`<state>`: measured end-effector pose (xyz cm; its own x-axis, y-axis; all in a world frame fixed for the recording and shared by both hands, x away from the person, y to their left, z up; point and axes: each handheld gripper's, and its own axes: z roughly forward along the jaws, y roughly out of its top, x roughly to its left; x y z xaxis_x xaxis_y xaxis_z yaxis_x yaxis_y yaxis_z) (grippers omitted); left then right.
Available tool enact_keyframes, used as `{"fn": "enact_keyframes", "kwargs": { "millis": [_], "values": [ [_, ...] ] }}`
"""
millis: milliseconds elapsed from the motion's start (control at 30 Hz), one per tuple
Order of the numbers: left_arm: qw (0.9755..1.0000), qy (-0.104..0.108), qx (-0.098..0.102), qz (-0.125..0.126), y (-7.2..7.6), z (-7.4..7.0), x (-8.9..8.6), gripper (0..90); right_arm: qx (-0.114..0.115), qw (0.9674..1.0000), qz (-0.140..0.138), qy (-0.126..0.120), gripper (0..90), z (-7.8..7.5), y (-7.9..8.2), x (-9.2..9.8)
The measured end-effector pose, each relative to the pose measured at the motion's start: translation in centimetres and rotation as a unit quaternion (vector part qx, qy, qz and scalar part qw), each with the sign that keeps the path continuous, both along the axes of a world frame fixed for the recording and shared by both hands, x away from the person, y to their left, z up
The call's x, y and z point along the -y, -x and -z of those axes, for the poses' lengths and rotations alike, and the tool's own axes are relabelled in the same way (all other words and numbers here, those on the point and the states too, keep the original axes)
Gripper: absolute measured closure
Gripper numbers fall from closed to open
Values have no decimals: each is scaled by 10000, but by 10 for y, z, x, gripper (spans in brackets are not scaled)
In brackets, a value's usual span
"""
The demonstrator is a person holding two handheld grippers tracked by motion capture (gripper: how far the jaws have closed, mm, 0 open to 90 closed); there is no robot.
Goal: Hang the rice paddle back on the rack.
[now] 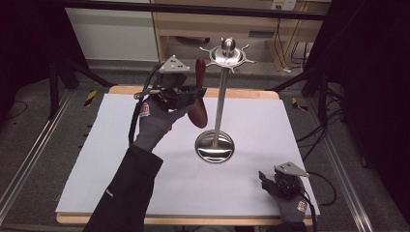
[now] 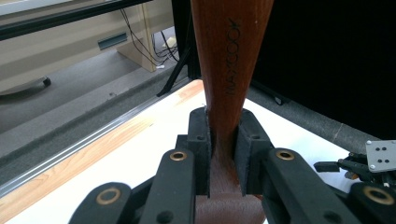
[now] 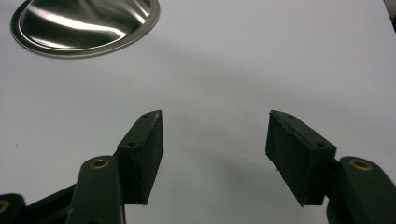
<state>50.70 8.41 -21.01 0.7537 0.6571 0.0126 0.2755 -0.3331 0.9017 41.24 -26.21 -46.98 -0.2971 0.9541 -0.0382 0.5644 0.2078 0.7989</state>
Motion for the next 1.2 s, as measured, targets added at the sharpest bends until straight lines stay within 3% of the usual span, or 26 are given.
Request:
{"fn": "enact_keyframes", "kwargs": {
  "millis": [600, 1200],
  "values": [
    [9999, -96, -73, -13, -5, 1, 8, 775, 2, 10000, -1, 17, 370, 0, 0, 1],
    [9999, 105, 10, -16, -13, 7, 16, 772, -1, 10000, 1, -9, 370, 0, 0, 1]
  ]
}}
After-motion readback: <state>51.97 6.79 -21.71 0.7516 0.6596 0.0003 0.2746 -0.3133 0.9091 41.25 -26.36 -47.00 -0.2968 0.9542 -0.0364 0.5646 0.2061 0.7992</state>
